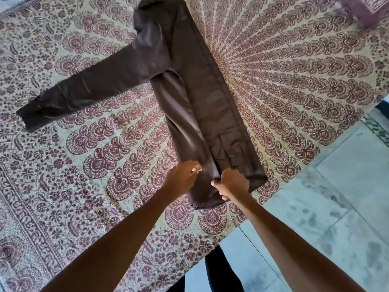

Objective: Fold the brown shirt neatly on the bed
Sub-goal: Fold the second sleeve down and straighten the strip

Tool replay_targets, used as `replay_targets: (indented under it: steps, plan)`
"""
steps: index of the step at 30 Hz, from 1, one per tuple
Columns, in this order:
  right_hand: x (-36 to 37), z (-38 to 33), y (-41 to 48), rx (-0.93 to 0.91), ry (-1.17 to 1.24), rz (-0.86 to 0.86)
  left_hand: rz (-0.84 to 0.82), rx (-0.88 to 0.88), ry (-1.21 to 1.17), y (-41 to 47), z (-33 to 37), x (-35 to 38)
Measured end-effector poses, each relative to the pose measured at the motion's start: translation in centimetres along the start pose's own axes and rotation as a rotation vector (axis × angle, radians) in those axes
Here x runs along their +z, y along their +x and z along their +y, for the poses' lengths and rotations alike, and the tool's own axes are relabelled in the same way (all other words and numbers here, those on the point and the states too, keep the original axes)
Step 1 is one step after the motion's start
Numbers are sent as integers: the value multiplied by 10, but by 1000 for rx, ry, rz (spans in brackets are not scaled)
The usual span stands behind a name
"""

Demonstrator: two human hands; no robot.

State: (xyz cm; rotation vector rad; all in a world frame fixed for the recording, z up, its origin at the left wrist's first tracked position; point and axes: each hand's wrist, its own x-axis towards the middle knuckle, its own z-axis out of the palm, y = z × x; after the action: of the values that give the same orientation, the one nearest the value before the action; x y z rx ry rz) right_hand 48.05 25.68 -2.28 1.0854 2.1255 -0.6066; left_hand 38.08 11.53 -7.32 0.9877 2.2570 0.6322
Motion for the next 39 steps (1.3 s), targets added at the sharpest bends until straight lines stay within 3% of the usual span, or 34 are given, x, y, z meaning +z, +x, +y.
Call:
replay_targets:
  steps: [3,7,11,15,21,26,30,34,39]
  plan:
    - [-12,-7,4,-48,-88,189,150,-23,-32,30,3,-29]
    - [-24,-25,31,-124,-12,259,224,14,250,100,6,-82]
    - [-32,-42,55,-118,54,149,78,116,614,164,-3,-121]
    - [-34,-42,66,-78,31,116,-56,279,817,198,-1,-139]
    - [-36,-39,76,-22,28,54,-5,350,707,210,3,-128]
    - [-49,-47,85,9,-114,42,97,178,316,208,-22,-110]
    - [-64,-60,89,-17,-257,135,134,230,84,207,-32,-101]
    - [-82,-83,103,-133,-84,287,331,173,54,216,-33,-120]
    - [-101,-141,130,-284,143,282,575,-70,151,230,-61,-174]
